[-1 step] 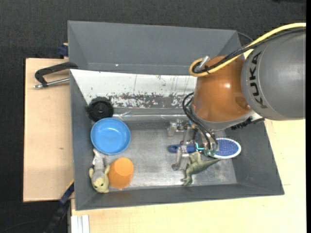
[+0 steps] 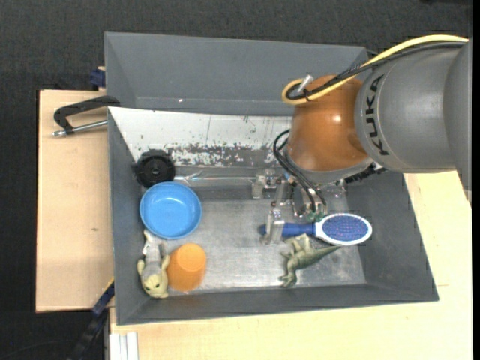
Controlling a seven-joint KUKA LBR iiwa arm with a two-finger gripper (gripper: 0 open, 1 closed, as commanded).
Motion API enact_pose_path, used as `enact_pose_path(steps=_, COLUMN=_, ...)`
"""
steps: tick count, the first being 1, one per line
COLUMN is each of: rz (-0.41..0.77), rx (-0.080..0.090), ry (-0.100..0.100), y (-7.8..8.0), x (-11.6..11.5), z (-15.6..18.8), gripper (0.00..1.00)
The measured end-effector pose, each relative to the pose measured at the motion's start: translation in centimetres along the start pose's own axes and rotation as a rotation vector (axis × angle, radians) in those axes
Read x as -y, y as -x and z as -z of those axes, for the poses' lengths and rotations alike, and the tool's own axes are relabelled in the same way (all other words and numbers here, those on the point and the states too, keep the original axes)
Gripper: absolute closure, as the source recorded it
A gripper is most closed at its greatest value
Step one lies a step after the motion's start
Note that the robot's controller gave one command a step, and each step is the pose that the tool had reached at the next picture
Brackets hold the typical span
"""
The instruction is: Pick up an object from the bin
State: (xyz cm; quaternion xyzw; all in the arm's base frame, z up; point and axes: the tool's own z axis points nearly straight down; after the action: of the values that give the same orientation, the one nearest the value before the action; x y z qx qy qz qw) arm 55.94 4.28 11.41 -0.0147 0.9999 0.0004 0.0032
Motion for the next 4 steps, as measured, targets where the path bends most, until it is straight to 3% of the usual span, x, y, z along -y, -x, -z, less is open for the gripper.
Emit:
enact_pose_path(steps=2, rz=-0.001, rx=-0.001, ry=0.001, y=-0.1, x=0.0, z=0.2, gripper=0.00)
enact_pose_path(steps=3, rz=0.283, rx=-0.003, ry=0.001, y=-2.5, x=-0.1, z=2.9, gripper=0.00)
enact_pose_path(steps=4, rz=0.197, rx=-0.001, ry=0.001, y=-2.2, x=-0.4, z=3.3, gripper=0.00)
